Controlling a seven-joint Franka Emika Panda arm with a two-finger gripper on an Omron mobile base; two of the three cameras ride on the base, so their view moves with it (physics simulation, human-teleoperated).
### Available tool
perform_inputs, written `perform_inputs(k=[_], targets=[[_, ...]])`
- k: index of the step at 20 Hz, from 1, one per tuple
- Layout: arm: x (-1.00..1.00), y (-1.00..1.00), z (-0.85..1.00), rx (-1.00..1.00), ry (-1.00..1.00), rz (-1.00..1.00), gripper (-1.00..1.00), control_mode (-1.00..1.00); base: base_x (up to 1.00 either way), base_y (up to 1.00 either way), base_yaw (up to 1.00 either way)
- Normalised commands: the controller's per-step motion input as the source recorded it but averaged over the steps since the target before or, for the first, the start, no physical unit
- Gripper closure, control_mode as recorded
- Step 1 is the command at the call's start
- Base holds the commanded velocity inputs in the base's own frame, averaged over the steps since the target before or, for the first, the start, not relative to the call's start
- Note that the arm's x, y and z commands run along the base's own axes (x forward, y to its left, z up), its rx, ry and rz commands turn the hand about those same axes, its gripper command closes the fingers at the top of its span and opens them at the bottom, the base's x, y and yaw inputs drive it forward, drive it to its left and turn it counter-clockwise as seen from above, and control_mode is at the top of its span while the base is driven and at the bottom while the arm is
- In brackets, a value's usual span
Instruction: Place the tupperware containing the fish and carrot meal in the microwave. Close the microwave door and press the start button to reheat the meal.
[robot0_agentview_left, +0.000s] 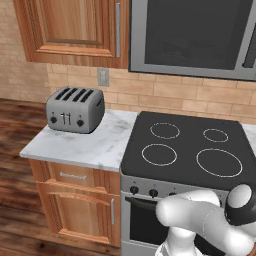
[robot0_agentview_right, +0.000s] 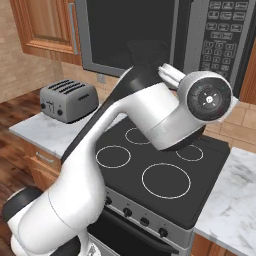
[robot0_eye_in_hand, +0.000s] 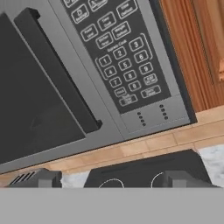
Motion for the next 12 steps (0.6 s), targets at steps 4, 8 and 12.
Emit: perform_inputs(k=[4,8,12], targets=[[0.02,0.0,-0.12,0.13,-0.05,0.0,1.0,-1.0,0.0,0.0,0.0],[0.21,-0.15,0.0,0.14,-0.04,-0.02,1.0,-1.0,0.0,0.0,0.0],[0.36,-0.24,0.0,0.15,0.0,-0.06,1.0,-1.0,0.0,0.0,0.0]])
